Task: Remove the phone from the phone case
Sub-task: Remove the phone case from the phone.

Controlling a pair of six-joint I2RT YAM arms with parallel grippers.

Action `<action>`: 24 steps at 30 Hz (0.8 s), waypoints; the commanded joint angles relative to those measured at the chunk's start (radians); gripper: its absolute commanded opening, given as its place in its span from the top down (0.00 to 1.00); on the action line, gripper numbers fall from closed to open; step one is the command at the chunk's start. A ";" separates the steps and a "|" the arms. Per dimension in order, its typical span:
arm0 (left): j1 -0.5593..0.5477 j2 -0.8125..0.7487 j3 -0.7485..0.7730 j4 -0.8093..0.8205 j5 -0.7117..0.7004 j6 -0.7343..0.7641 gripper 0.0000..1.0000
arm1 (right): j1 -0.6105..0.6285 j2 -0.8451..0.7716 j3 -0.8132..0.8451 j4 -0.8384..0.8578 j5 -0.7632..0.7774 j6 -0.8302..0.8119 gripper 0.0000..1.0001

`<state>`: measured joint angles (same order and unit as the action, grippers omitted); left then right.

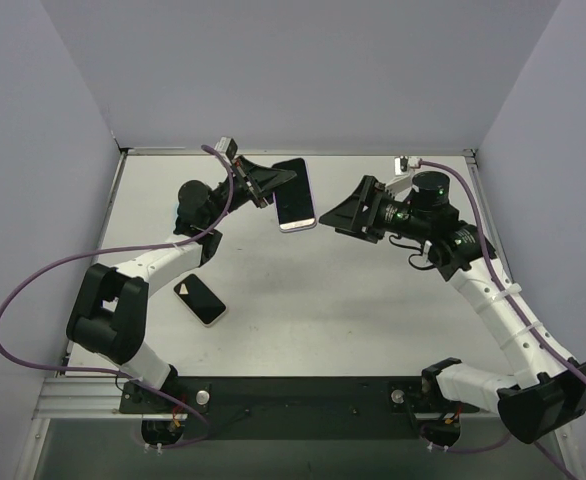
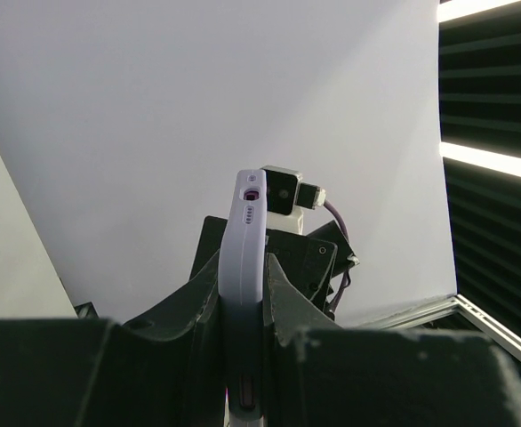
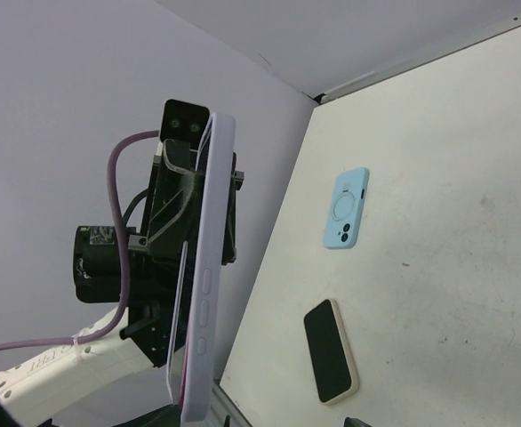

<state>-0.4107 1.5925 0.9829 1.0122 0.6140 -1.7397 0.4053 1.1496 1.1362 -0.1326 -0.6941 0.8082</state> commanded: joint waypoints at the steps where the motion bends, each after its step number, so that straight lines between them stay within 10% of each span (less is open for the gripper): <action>1: 0.000 -0.042 0.019 0.049 -0.022 0.006 1.00 | 0.006 -0.031 0.045 0.011 0.005 -0.017 0.35; 24: -0.011 -0.049 0.031 0.063 -0.025 0.002 1.00 | 0.040 0.045 0.034 -0.051 0.102 -0.060 0.37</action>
<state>-0.4110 1.5925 0.9829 0.9901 0.6083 -1.7145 0.4339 1.1709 1.1484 -0.1474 -0.6567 0.7799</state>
